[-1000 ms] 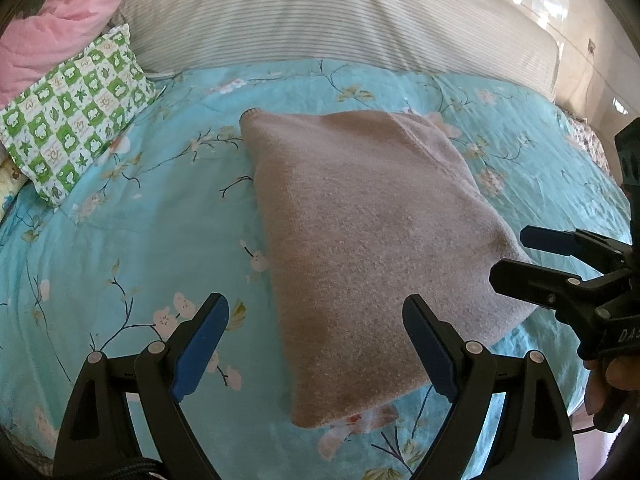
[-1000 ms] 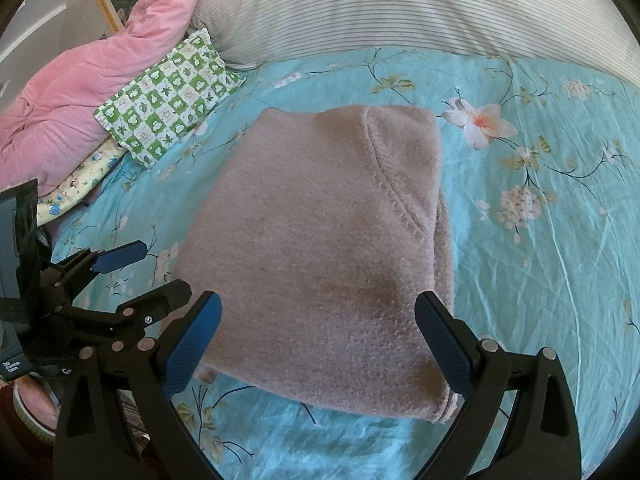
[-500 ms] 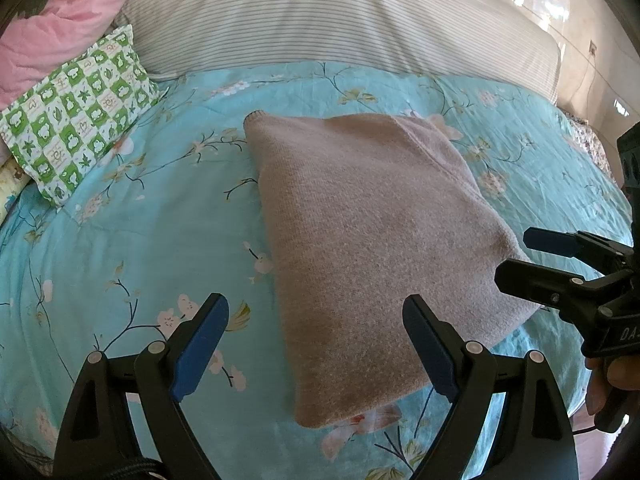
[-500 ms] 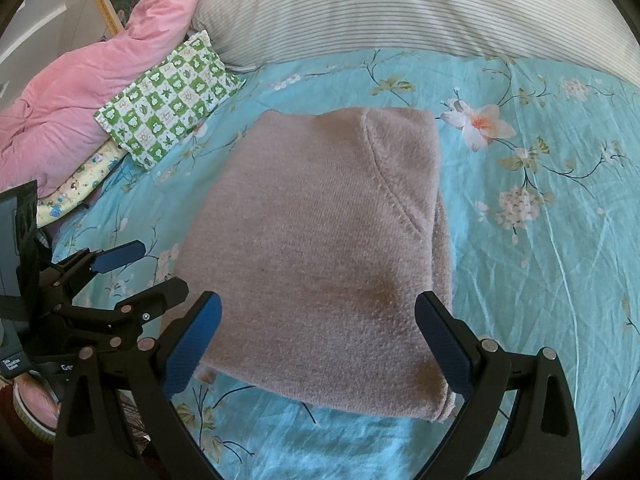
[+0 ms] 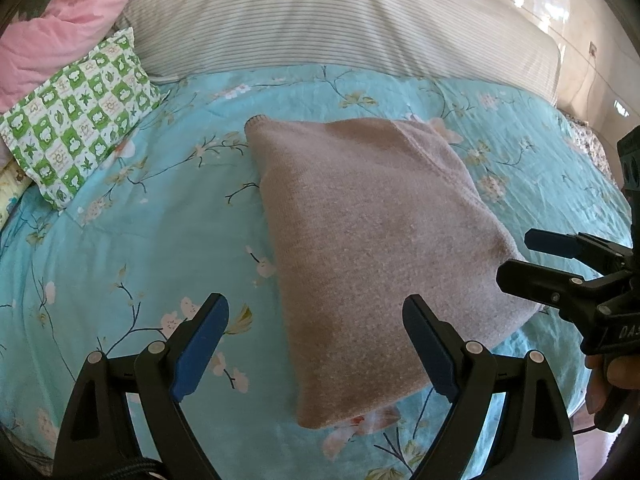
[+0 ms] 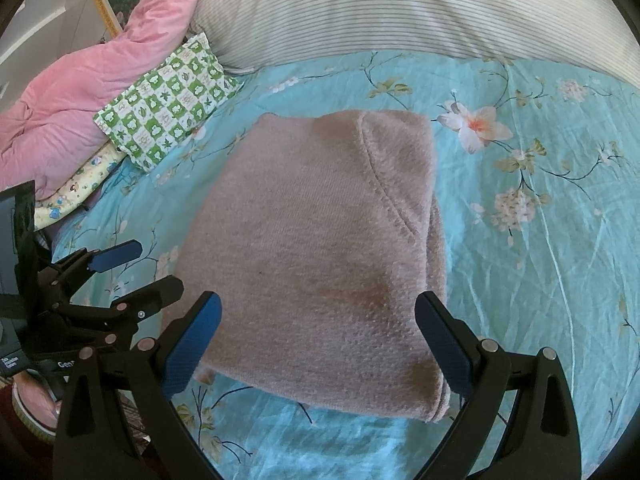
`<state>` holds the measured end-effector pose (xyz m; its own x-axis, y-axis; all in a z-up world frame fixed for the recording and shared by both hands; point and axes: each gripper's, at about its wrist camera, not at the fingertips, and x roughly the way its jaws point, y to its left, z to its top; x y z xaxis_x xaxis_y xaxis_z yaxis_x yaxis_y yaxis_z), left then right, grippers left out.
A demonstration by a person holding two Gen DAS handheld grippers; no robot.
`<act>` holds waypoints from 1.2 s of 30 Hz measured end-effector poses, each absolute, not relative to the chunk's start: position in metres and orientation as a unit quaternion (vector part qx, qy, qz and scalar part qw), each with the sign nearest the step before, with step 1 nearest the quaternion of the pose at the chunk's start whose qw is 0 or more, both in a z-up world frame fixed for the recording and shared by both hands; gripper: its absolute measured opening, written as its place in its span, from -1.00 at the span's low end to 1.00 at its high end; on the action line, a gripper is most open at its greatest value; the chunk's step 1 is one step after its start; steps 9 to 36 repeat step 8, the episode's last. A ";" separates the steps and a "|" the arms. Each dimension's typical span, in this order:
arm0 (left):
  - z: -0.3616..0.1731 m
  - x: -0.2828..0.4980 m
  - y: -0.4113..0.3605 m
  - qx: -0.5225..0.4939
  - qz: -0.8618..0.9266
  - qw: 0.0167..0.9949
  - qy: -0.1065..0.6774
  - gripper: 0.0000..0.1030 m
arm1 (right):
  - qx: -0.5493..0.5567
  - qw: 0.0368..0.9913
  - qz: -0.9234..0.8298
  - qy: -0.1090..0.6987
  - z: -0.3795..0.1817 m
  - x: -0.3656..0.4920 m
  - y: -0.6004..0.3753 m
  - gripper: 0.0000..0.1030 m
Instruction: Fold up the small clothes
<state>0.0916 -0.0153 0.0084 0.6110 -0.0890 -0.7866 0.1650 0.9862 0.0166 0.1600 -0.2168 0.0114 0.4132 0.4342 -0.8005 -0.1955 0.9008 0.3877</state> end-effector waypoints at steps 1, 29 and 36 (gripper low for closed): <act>0.008 0.091 -0.016 0.043 -0.070 0.897 0.435 0.73 | 0.118 0.833 0.188 0.508 0.011 0.159 -0.217 0.89; 0.007 0.092 -0.015 0.040 -0.067 0.896 0.437 0.73 | 0.120 0.832 0.186 0.508 0.009 0.162 -0.220 0.89; 0.007 0.092 -0.015 0.040 -0.067 0.896 0.437 0.73 | 0.120 0.832 0.186 0.508 0.009 0.162 -0.220 0.89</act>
